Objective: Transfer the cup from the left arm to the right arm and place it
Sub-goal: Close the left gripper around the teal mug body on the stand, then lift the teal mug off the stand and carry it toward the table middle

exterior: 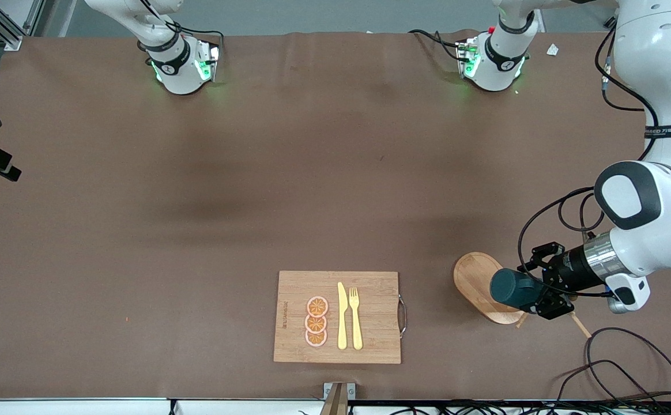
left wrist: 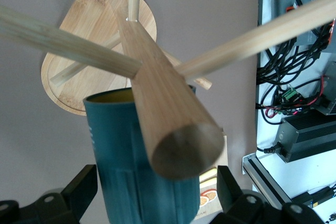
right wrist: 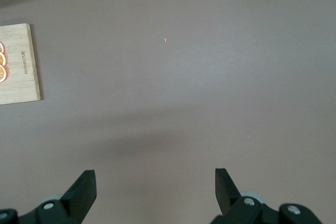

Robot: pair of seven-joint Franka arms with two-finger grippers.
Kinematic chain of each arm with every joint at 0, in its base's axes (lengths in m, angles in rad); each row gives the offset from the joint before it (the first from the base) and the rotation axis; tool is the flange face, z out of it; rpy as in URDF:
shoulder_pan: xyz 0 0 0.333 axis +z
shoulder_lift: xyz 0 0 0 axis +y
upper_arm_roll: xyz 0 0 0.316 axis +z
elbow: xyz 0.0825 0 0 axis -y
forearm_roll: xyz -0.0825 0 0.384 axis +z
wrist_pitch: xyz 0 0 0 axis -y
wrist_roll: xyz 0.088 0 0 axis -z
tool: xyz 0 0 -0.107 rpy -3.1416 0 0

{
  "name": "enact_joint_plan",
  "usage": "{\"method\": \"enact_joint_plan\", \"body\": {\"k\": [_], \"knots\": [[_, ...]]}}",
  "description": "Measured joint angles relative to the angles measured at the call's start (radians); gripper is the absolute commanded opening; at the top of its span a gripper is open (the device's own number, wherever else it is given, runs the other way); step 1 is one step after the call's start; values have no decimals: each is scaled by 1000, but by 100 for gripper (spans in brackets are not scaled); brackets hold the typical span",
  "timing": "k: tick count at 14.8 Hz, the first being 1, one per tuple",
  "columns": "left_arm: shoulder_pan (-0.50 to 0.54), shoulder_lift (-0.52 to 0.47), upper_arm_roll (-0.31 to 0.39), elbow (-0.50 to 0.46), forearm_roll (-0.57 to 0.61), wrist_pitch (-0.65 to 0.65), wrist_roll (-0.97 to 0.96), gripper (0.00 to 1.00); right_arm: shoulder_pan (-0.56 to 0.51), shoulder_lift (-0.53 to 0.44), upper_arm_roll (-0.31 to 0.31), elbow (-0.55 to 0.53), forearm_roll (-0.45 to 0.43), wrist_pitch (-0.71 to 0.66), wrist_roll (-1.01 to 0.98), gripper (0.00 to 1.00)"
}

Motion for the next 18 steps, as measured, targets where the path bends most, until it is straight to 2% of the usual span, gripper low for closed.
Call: {"method": "enact_joint_plan", "body": {"k": [2, 5, 7, 11, 14, 18], "knots": [[-3, 9, -2, 0, -1, 15, -1, 86, 0, 0, 0, 0, 0, 0, 0, 100], [-6, 14, -5, 1, -3, 24, -4, 59, 0, 0, 0, 0, 0, 0, 0, 100], [-6, 14, -6, 3, -4, 25, -17, 49, 0, 0, 0, 0, 0, 0, 0, 100], [-6, 11, -14, 17, -4, 27, -70, 48, 0, 0, 0, 0, 0, 0, 0, 100], [-8, -8, -65, 25, -4, 26, -88, 48, 0, 0, 0, 0, 0, 0, 0, 100], [-83, -35, -93, 25, 47, 25, -115, 48, 0, 0, 0, 0, 0, 0, 0, 100]]}}
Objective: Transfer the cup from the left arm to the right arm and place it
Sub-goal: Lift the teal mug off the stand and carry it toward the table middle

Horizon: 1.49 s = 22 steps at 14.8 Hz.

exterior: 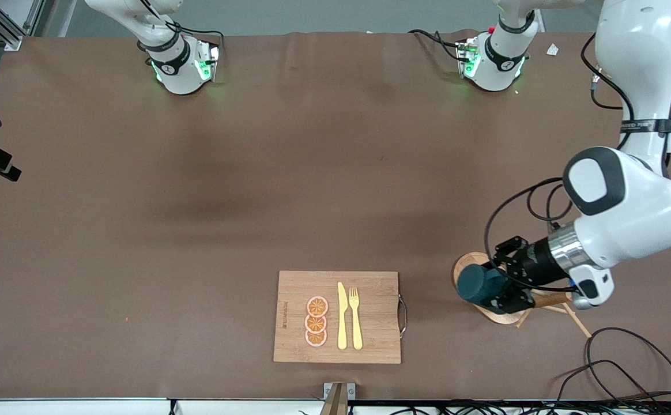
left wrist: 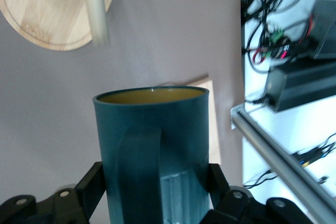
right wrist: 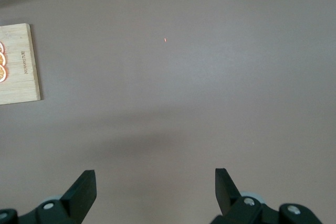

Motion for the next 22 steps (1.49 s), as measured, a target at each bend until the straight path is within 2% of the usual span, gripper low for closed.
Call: {"method": "enact_joint_plan", "body": {"k": [4, 9, 14, 16, 20, 22], "knots": [[-168, 0, -5, -4, 192, 3, -105, 47, 0, 0, 0, 0, 0, 0, 0, 100], [-399, 43, -3, -12, 511, 91, -220, 47, 0, 0, -1, 0, 0, 0, 0, 100], [-561, 131, 4, -18, 903, 135, -334, 45, 0, 0, -1, 0, 0, -1, 0, 100], [-609, 156, 6, -18, 1061, 136, -400, 41, 0, 0, -1, 0, 0, -1, 0, 100], [-684, 199, 8, -32, 1445, 114, -662, 41, 0, 0, -1, 0, 0, -1, 0, 100], [-719, 230, 8, -46, 1615, 55, -777, 41, 0, 0, -1, 0, 0, -1, 0, 100]]}}
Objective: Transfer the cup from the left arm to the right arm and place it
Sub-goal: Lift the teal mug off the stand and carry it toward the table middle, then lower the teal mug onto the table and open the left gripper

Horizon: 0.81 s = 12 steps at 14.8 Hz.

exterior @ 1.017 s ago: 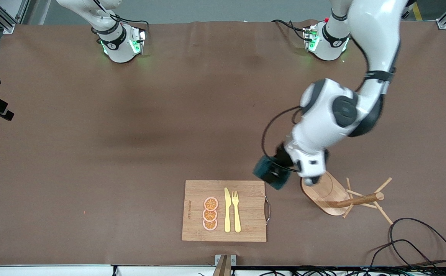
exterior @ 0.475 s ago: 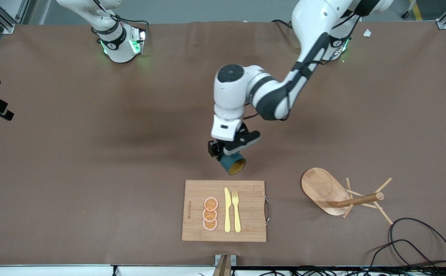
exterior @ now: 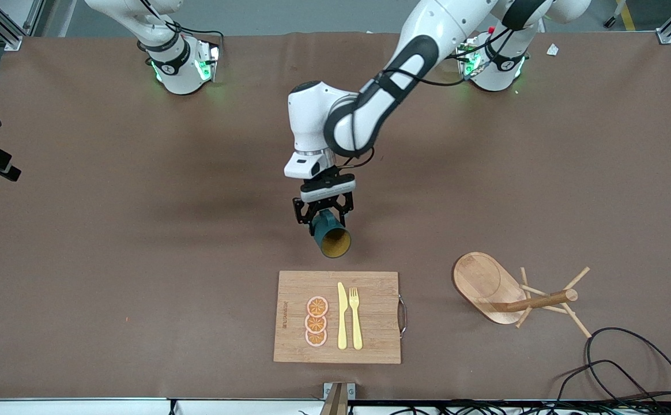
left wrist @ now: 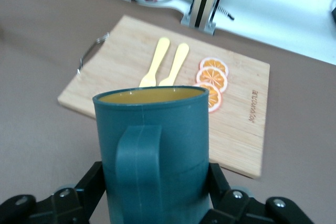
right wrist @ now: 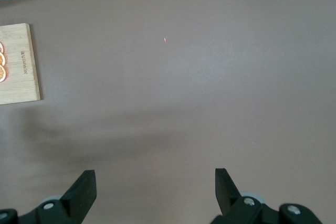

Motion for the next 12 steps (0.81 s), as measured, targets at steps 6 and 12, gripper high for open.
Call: {"method": "enact_joint_plan", "body": {"k": [6, 12], "knots": [[-141, 149, 2, -7, 334, -192, -243, 41, 0, 0, 0, 0, 0, 0, 0, 100], [-243, 247, 7, -4, 513, -346, -371, 52, 0, 0, 0, 0, 0, 0, 0, 100]]}}
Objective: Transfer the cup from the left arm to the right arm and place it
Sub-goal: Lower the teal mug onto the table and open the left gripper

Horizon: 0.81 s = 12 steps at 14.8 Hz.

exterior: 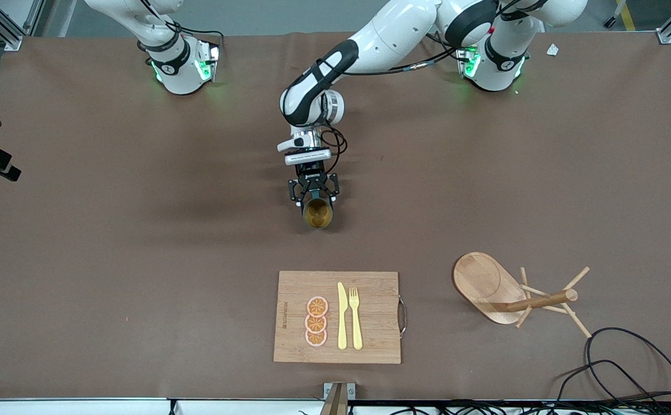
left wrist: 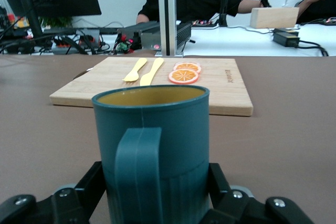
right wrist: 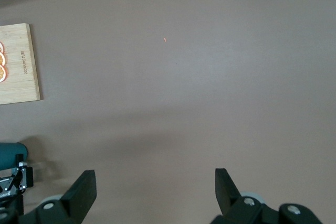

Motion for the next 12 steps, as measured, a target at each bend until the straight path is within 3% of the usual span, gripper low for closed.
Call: {"method": "enact_joint_plan", "body": {"k": [1, 2, 6, 12], "knots": [[-10, 0, 1, 1, 0, -1, 0, 65, 0, 0, 0, 0, 0, 0, 0, 100], [-21, 0, 0, 1, 0, -3, -1, 100, 0, 0, 0, 0, 0, 0, 0, 100], [-71, 5, -7, 3, -23, -65, -50, 100, 0, 0, 0, 0, 0, 0, 0, 100], [-112, -70, -42, 44, -279, -159, -52, 100, 0, 0, 0, 0, 0, 0, 0, 100]]}}
